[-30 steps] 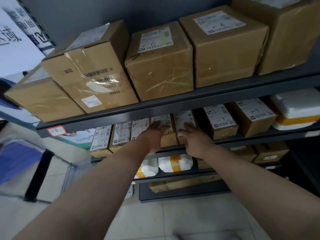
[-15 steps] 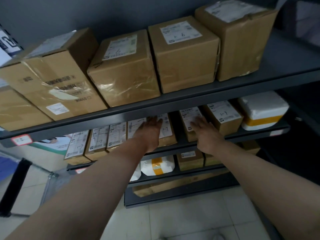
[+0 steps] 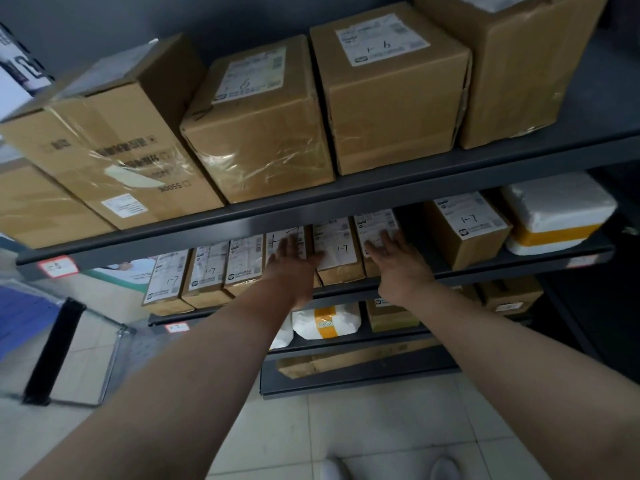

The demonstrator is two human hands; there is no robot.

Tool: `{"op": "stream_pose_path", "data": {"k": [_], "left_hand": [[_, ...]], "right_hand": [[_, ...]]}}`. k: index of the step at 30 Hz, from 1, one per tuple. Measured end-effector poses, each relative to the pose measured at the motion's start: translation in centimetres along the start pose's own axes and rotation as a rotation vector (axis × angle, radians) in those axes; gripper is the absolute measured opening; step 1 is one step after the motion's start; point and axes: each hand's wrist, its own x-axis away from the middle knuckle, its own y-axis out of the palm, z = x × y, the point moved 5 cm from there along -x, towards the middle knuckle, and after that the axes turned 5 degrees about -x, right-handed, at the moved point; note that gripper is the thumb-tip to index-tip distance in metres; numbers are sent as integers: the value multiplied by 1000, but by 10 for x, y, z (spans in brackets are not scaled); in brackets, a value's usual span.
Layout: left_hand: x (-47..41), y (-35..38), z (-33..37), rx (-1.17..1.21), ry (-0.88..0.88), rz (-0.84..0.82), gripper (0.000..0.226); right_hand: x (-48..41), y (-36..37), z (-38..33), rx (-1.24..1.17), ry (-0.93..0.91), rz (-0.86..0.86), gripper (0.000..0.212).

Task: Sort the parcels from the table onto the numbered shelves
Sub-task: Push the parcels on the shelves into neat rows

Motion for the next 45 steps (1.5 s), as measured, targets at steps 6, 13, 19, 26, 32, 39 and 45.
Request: {"op": "stream_pose_path", "data": {"k": [6,13,19,26,32,39,45], "left_hand": [[0,-8,6,54,-3,12,91],[-16,-46,67,75,118,110,86],[-25,-69,135,84,237,94,81],[-22,-50,136,-2,120,-56,72],[-17,-39,125,22,117,-112,80],[-15,-55,131,174,38,15,73],[-17,-90,155,200,79,112,74]], "right_hand": [[11,-8,3,-42,-83,47,92],[47,-58,49,26,-123,394,84],[63,-79,122,-50,59,258,81],[57,-64,132,-189,39,113,94],[44,-52,102,-202,-33,94,97],[49,-53,94,-152,-121,73,99],[76,-83,133,93,-139,433,84]]}}
